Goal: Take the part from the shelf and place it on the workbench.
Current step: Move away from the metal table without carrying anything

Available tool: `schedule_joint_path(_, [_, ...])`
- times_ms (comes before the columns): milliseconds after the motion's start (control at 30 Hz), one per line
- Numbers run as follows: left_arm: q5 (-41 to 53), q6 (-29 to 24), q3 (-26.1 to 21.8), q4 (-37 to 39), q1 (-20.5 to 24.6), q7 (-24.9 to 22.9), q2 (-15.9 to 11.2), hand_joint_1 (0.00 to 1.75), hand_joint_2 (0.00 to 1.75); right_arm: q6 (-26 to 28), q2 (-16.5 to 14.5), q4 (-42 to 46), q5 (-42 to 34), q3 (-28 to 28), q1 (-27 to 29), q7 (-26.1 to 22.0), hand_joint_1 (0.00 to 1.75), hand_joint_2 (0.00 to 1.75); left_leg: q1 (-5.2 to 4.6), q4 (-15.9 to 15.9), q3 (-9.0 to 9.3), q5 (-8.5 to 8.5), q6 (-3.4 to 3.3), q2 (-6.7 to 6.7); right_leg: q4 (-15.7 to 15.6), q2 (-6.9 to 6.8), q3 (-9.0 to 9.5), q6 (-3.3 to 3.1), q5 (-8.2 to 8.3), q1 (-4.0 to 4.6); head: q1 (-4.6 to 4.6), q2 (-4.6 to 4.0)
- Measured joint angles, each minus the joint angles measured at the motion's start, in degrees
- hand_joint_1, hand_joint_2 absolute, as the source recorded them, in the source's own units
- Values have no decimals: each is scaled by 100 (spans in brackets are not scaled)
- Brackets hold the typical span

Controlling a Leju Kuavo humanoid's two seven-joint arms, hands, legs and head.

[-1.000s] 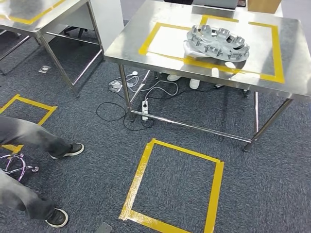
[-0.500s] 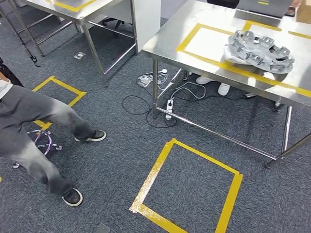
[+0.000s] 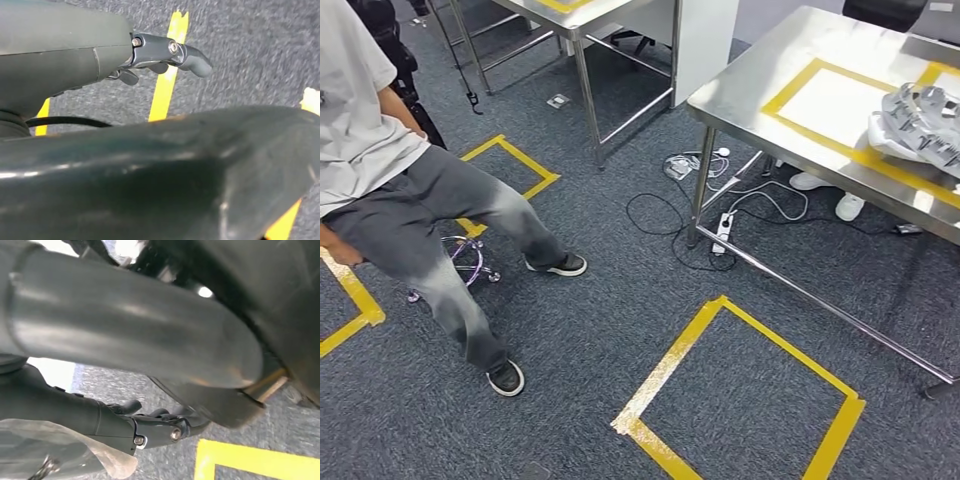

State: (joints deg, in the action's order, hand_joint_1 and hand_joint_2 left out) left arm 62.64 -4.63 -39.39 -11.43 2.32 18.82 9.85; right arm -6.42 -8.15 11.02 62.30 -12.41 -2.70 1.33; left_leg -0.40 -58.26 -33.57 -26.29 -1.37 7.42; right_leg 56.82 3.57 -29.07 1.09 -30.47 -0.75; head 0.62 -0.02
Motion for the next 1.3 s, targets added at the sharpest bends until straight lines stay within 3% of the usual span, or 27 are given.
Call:
schedule_joint_path(67, [16,20,7,1,-11,-26,-4,0,0,-24,1,0,-12,3,-3,-4,0,0,-14,-140,-75,-94,67,-154,-41,-141,31,-50,37,-21,26,0])
schedule_joint_path(167, [52,72,28,0,28,-85,-7,0,0,-90,10,-2,-39,3,30,-11,0,0,8,-1086,-506,-589,156,-587,-68,-421,69,-99,37,-15,80,0])
schedule_joint_path(233, [71,92,39,1,38,-104,-9,0,0,-110,22,-2,-44,1,42,-10,0,0,45,-1582,-735,-726,191,-668,-66,-595,78,-101,20,-7,80,0])
schedule_joint_path(267, [81,98,49,1,34,-111,-10,0,0,-113,28,-2,-43,0,41,-6,0,0,56,-1544,-709,-641,195,-691,-66,-671,88,-98,10,-7,80,0])
schedule_joint_path(333, [105,103,79,1,25,-118,-15,0,0,-120,34,-2,-38,0,38,3,0,0,63,-999,-423,-296,180,-756,-67,-798,121,-85,-15,-6,81,0])
schedule_joint_path(400, [116,104,98,0,26,-118,-16,0,0,-127,37,-2,-36,0,36,7,0,0,60,-614,-224,-103,164,-805,-68,-852,141,-77,-29,-6,80,0])
schedule_joint_path(533, [117,104,102,0,28,-118,-16,0,0,-129,37,-2,-36,0,36,8,0,0,57,-536,-181,-71,158,-829,-68,-862,145,-75,-32,-6,80,0])
schedule_joint_path(633, [129,122,123,1,50,-134,-17,0,0,-188,38,-2,-42,-1,28,59,0,0,-5,-145,9,-55,90,-1066,-71,-982,177,-9,-74,27,78,0])
schedule_joint_path(667, [137,138,131,1,66,-151,-15,0,0,-231,42,-3,-49,-1,19,97,0,0,-16,-13,58,-49,20,-1047,109,-894,113,47,-226,31,64,0])
schedule_joint_path(733, [155,170,139,1,90,-181,-10,0,0,-295,57,-4,-72,-3,1,148,0,0,-5,60,49,-26,-102,-774,826,-631,-198,139,-645,22,38,0])
schedule_joint_path(767, [163,178,141,0,97,-189,-7,0,0,-308,64,-5,-82,-4,-4,151,0,0,8,76,54,-8,-134,-661,1278,-427,-428,160,-849,12,27,0])
schedule_joint_path(800, [171,181,142,0,98,-190,-6,0,0,-312,69,-5,-90,-5,-13,149,0,0,6,74,55,-7,-135,-585,1514,-391,-561,163,-879,14,30,0])
schedule_joint_path(833, [176,181,142,0,97,-191,-6,0,0,-319,73,-5,-94,-6,-22,150,0,0,5,70,60,-7,-135,-507,1541,-374,-599,164,-792,13,30,0])
schedule_joint_path(867, [182,181,143,0,97,-192,-4,0,0,-326,76,-5,-96,-7,-29,156,0,0,8,61,65,-9,-132,-423,1347,-353,-536,165,-601,9,31,0])
schedule_joint_path(933, [190,181,149,0,102,-192,-2,0,0,-352,81,-7,-101,-7,-22,174,0,0,13,25,62,-21,-105,-250,651,-148,-264,167,-176,-20,28,0])
schedule_joint_path(967, [194,181,155,0,108,-193,-1,0,0,-369,82,-10,-106,-7,-19,180,0,0,12,-13,38,-29,-81,-170,335,-4,-140,169,-69,-42,31,0])
schedule_joint_path(1033, [200,181,164,0,118,-196,-2,0,0,-405,82,-20,-119,-7,-10,191,0,0,18,-61,-37,-15,-11,-39,102,166,-24,148,-74,-57,43,0])
schedule_joint_path(1100, [203,181,168,1,108,-200,-6,0,0,-428,79,-26,-128,-8,-17,200,0,0,35,-82,-98,11,56,32,81,56,6,92,-67,-50,51,0])
schedule_joint_path(1167, [208,180,169,1,97,-202,-7,0,0,-454,73,-26,-136,-9,-25,208,0,0,19,-290,-202,-114,114,-208,55,-109,31,33,-50,-54,77,0])
schedule_joint_path(1233, [216,178,173,1,114,-203,-4,0,0,-486,71,-27,-142,-11,-7,220,0,0,15,-900,-482,-435,162,-549,43,-310,60,-14,-64,-40,103,0])
schedule_joint_path(1300, [223,176,185,1,124,-203,-3,0,0,-508,74,-28,-143,-13,11,233,0,0,42,-1538,-773,-671,190,-655,44,-514,79,-43,-93,-23,105,0])
